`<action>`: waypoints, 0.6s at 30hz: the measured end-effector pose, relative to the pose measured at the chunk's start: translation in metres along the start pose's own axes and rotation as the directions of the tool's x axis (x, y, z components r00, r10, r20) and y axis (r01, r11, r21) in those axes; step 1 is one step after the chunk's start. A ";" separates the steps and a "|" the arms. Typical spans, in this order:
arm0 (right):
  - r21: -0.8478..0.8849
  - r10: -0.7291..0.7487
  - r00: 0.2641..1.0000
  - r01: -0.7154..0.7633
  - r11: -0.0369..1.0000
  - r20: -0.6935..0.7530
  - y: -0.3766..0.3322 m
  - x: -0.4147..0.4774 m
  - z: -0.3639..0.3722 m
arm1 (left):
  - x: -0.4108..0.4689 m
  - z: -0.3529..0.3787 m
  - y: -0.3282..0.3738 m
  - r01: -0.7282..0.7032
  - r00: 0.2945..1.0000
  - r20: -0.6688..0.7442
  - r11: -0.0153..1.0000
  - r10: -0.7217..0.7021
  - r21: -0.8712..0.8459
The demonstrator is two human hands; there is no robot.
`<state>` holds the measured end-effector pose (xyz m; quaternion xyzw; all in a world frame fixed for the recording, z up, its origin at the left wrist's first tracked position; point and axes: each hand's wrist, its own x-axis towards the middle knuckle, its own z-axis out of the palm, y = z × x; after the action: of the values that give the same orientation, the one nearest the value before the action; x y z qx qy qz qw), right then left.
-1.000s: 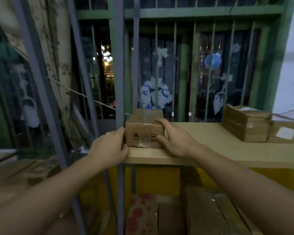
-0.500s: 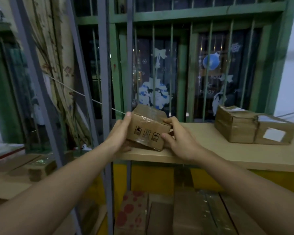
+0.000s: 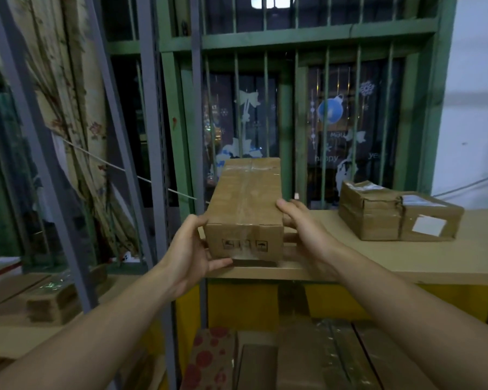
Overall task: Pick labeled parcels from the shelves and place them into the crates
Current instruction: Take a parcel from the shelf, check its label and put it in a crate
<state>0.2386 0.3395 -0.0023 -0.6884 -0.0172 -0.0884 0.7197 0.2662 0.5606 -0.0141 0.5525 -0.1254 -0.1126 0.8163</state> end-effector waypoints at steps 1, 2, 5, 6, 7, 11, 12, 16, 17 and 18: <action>-0.008 -0.001 1.000 0.001 1.000 0.030 -0.002 -0.003 0.001 | -0.002 -0.001 0.000 -0.017 0.999 0.044 1.000 0.018 -0.026; -0.047 -0.026 0.999 0.028 0.999 0.042 -0.004 -0.005 0.002 | -0.003 -0.001 0.001 -0.054 0.996 0.064 0.999 0.054 -0.005; -0.184 -0.175 0.985 0.171 0.968 -0.003 -0.007 -0.009 0.002 | -0.005 0.003 0.014 -0.207 0.977 0.020 0.918 0.213 0.339; -0.203 -0.221 0.975 0.214 0.956 -0.012 -0.007 -0.009 0.004 | -0.004 0.006 0.018 -0.249 0.965 0.032 0.879 0.259 0.407; -0.199 -0.255 0.967 0.247 0.948 -0.016 -0.007 -0.012 0.008 | -0.004 0.009 0.020 -0.291 0.954 0.061 0.854 0.294 0.432; -0.204 -0.359 0.932 0.342 0.917 -0.048 -0.015 -0.024 0.014 | -0.009 0.019 0.026 -0.416 0.905 0.133 0.773 0.405 0.479; -0.181 -0.357 0.933 0.343 0.922 -0.048 -0.017 -0.026 0.010 | -0.010 0.017 0.027 -0.431 0.898 0.143 0.765 0.416 0.479; 0.005 -0.248 0.968 0.248 0.969 -0.027 -0.025 -0.028 0.001 | -0.015 0.014 0.024 -0.445 0.891 0.231 0.650 0.392 0.616; -0.031 -0.272 0.962 0.271 0.962 -0.037 -0.026 -0.030 0.002 | -0.014 0.014 0.021 -0.442 0.888 0.237 0.588 0.394 0.677; -0.075 -0.296 0.954 0.292 0.953 -0.042 -0.025 -0.032 0.004 | -0.014 0.017 0.018 -0.425 0.893 0.228 0.561 0.389 0.710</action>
<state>0.2032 0.3456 0.0182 -0.6997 -0.0973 -0.2133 0.6749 0.2485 0.5568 0.0076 0.7895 -0.3024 0.1273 0.5188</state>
